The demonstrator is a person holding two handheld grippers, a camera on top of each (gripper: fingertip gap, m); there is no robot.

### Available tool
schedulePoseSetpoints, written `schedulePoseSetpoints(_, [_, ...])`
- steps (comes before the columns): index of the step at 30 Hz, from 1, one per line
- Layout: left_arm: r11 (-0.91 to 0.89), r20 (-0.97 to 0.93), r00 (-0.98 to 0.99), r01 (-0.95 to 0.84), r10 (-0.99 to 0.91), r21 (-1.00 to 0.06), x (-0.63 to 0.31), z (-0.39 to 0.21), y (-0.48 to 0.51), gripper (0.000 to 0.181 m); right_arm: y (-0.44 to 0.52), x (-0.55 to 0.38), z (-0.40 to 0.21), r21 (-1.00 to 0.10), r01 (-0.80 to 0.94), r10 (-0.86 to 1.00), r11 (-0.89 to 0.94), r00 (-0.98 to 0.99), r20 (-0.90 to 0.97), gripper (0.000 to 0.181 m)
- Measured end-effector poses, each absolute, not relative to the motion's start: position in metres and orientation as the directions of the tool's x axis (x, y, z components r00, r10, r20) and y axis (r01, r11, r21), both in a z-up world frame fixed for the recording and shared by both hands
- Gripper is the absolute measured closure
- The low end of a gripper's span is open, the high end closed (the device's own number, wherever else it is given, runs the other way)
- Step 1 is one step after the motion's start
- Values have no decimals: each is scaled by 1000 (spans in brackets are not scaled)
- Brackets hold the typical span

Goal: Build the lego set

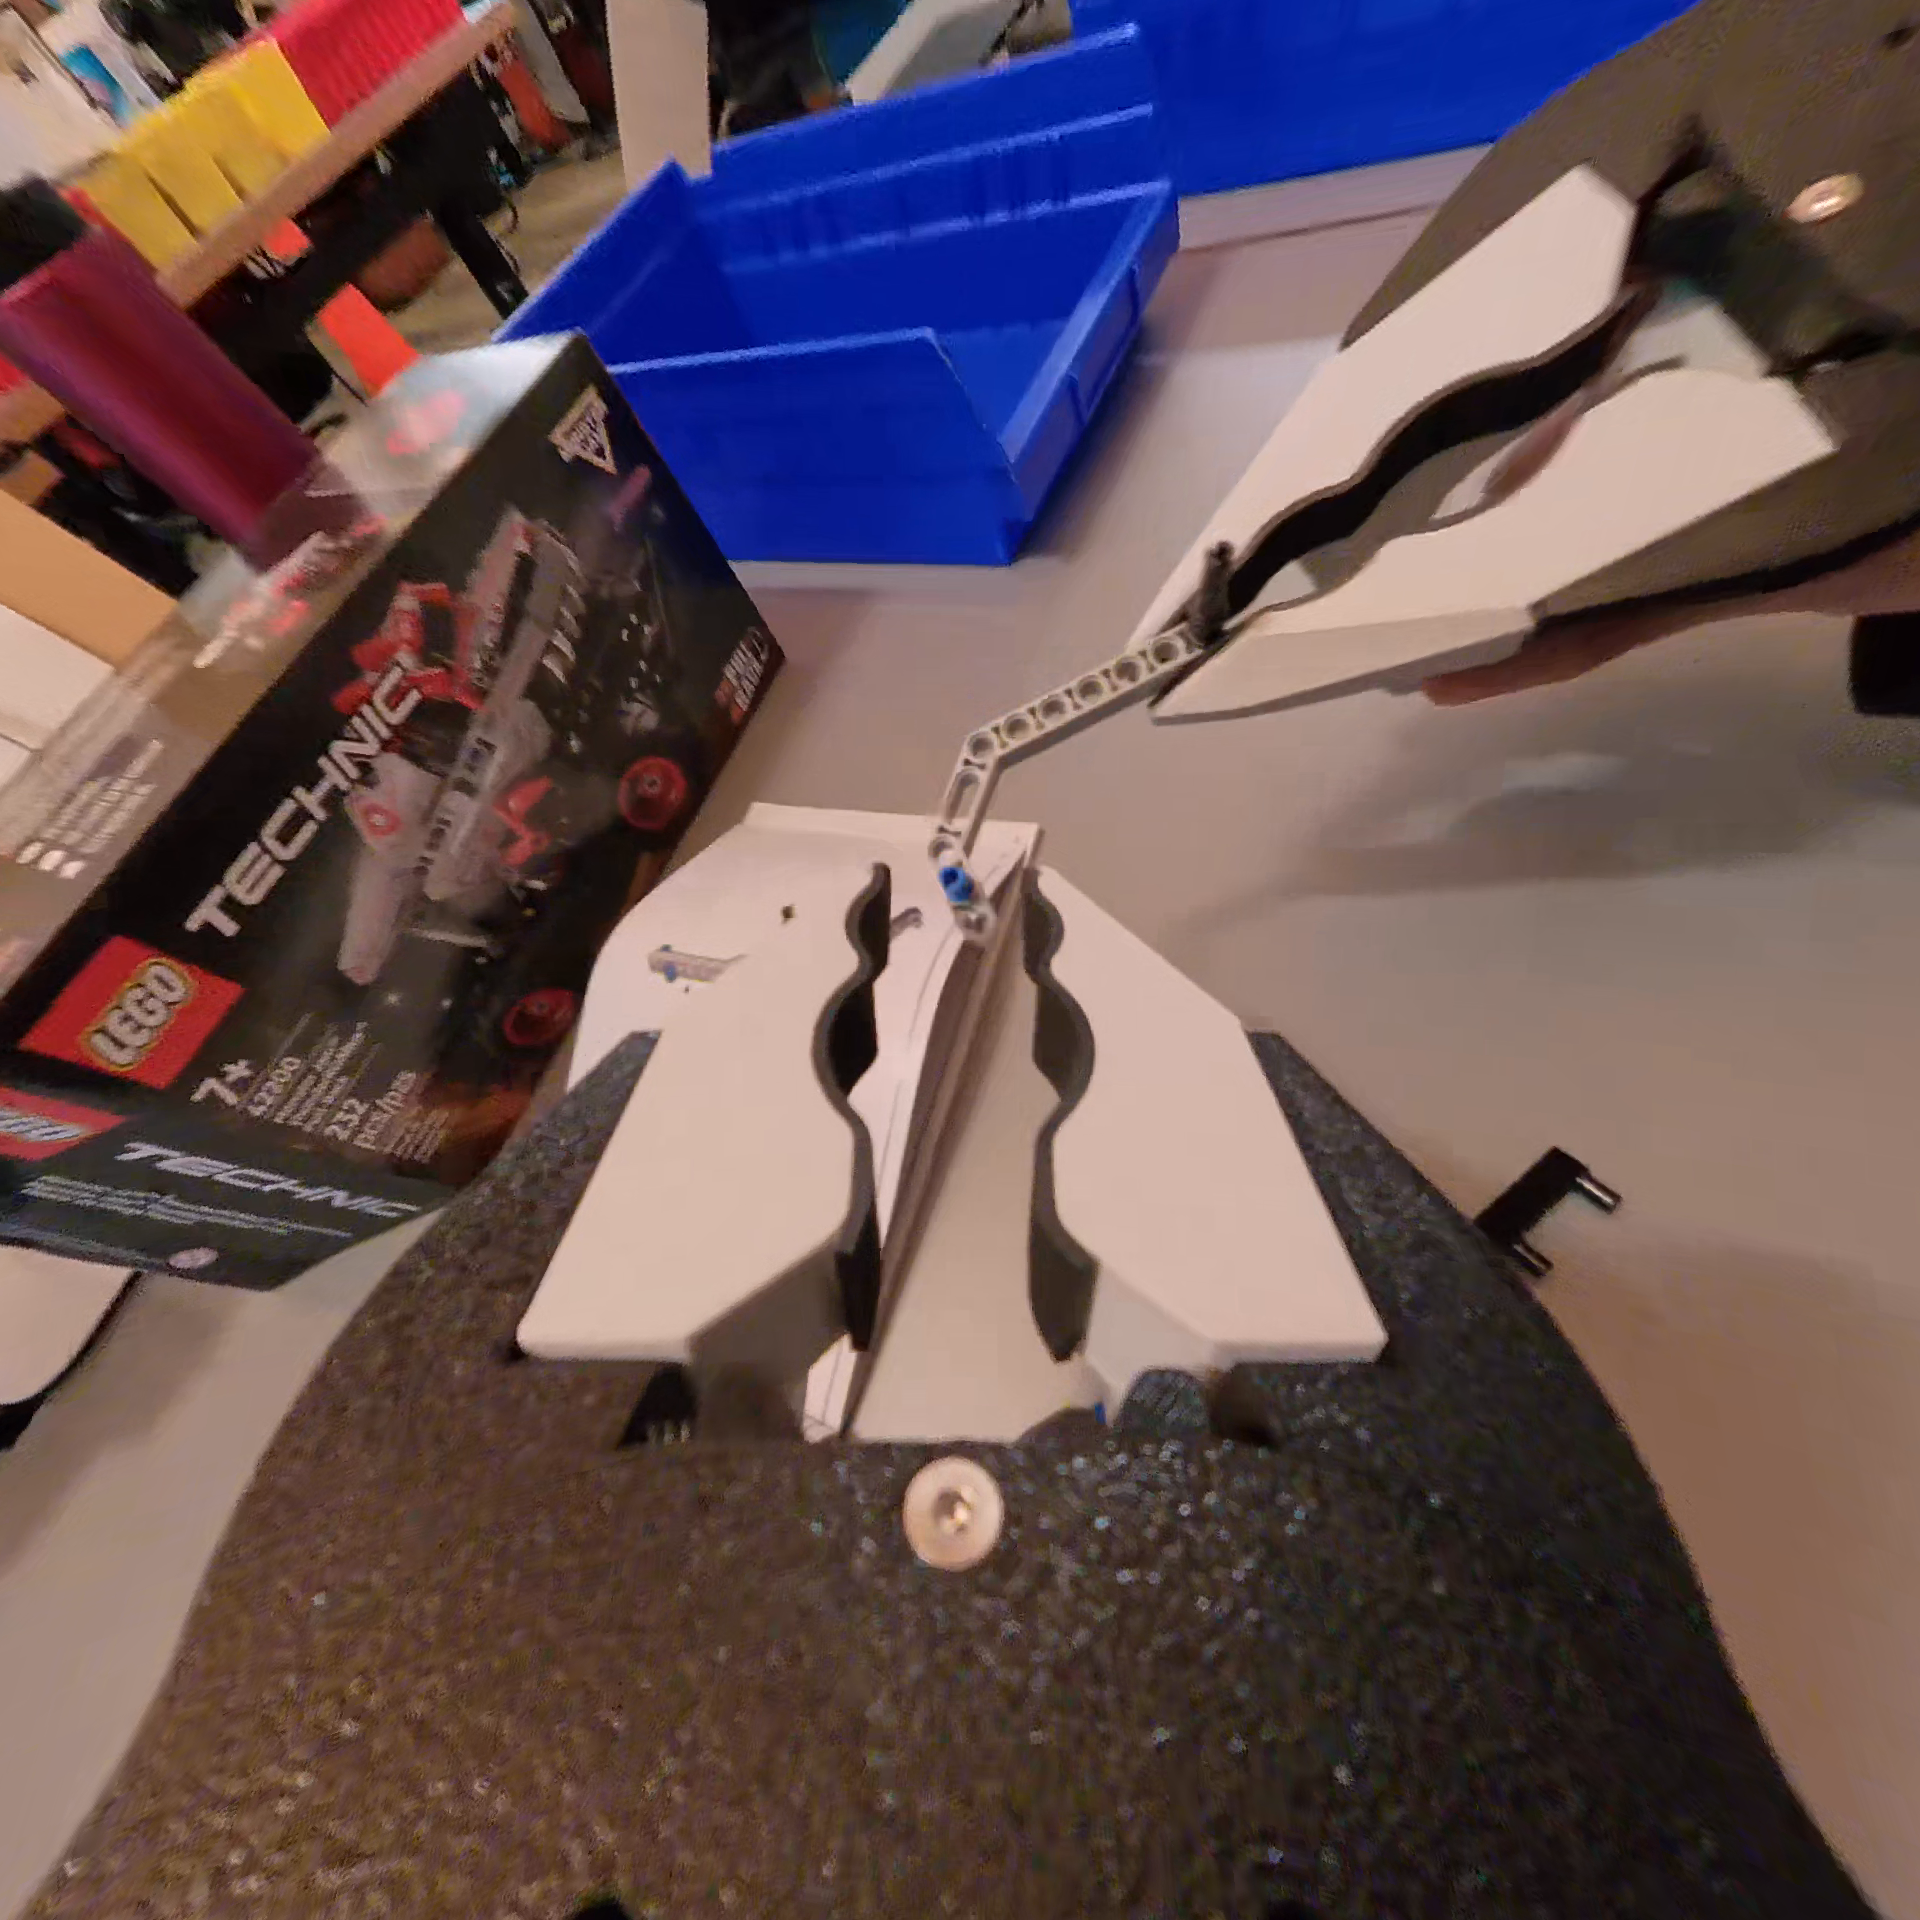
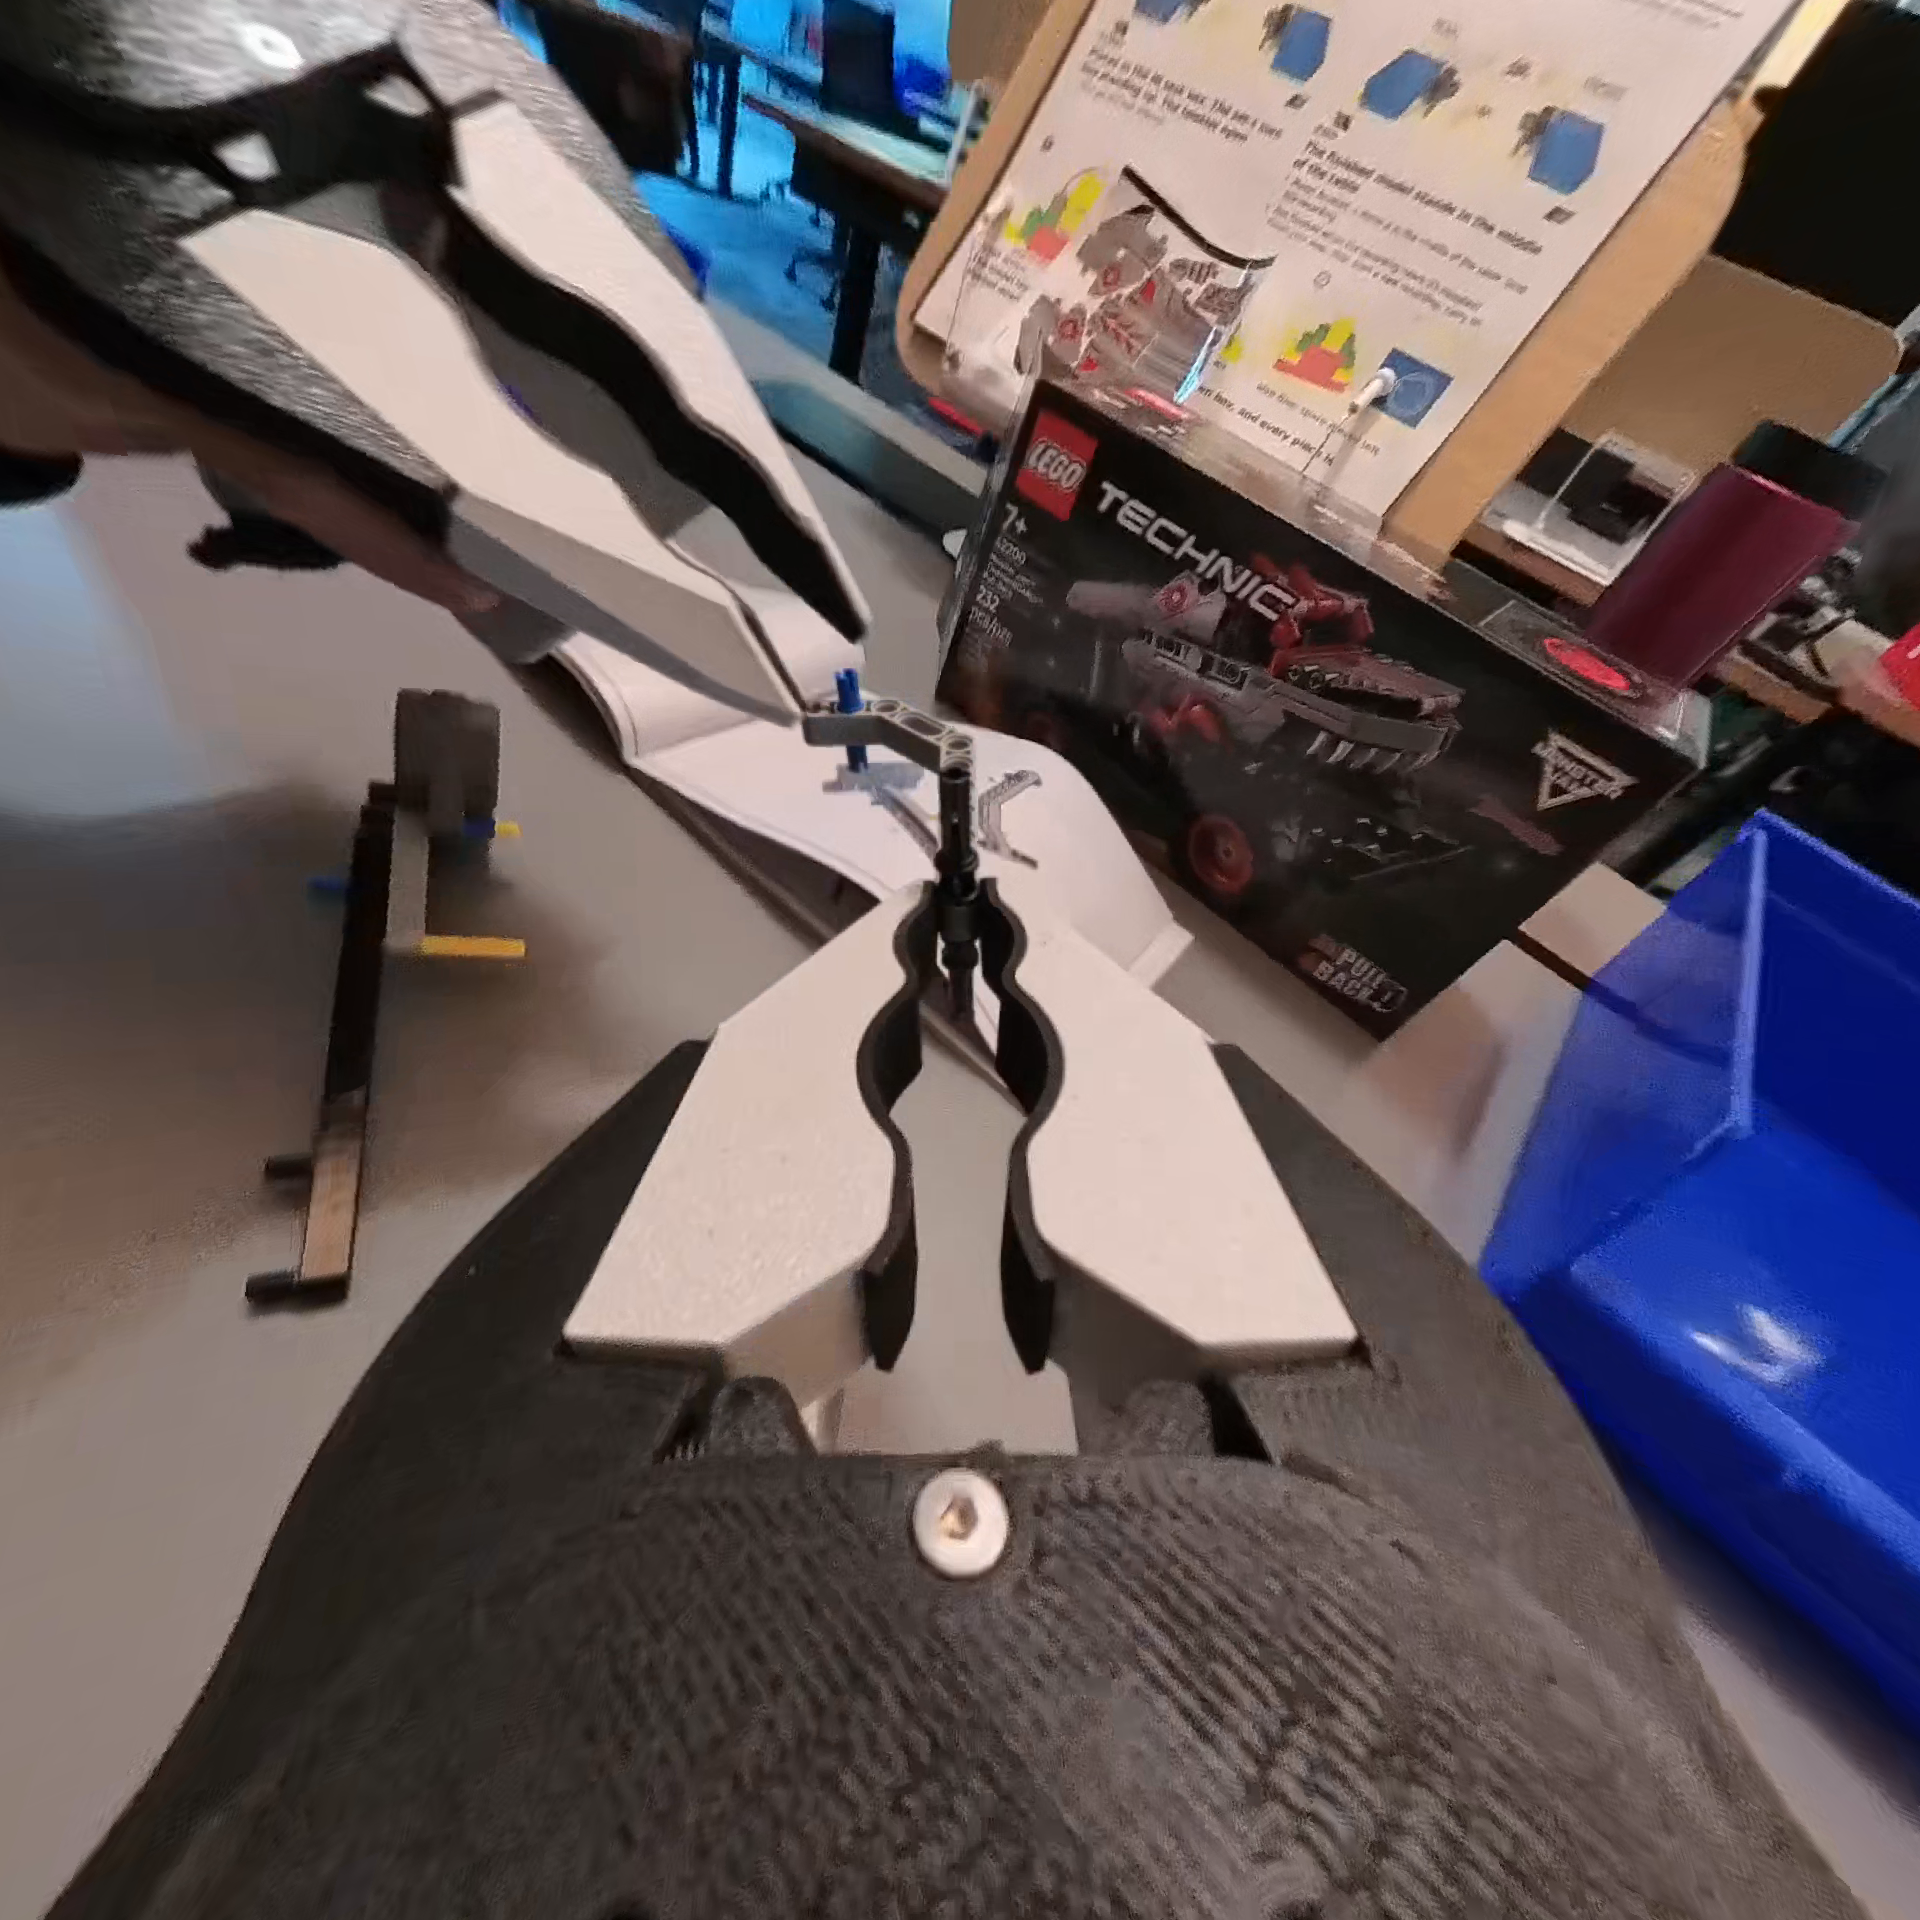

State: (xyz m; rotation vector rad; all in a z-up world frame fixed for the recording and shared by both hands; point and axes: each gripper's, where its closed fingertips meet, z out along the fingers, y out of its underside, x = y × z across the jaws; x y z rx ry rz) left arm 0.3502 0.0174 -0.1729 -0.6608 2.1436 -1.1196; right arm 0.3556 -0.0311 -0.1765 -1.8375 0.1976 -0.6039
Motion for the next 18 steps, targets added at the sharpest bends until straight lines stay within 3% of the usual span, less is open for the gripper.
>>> schedulePoseSetpoints(1, [515,-292,-676,-152,-677,-844,352,-176,15,164,-33,352,-178,-910,176,-410,-376,849,334,177])
schedulePoseSetpoints(3, [506,-251,-708,-171,-660,-846,349,-184,6,179,-39,348,-181,-888,193,-399,-416,840,369,177])
schedulePoseSetpoints(9, [431,-153,-709,-230,-689,-873,349,-187,-2,180,-50,350,-189,-885,177,-393,-431,846,360,175])
schedulePoseSetpoints(10, [381,-126,-690,-230,-713,-895,351,-181,1,181,-55,355,-187,-904,142,-429,-402,843,324,160])
schedulePoseSetpoints(11, [314,-86,-673,-224,-734,-923,353,-172,4,181,-61,361,-185,-926,97,-468,-364,841,272,149])
schedulePoseSetpoints(14, [53,113,-652,-229,-749,-972,355,-145,11,181,-71,364,-172,-986,-108,-481,-128,876,-33,145])
schedulePoseSetpoints(16, [-88,222,-668,-229,-710,-969,353,-132,10,181,-69,359,-157,-966,-251,-387,65,886,-257,155])
schedulePoseSetpoints(18, [-208,330,-702,-257,-631,-944,347,-122,0,181,-59,348,-155,-923,-359,-258,134,887,-383,151])
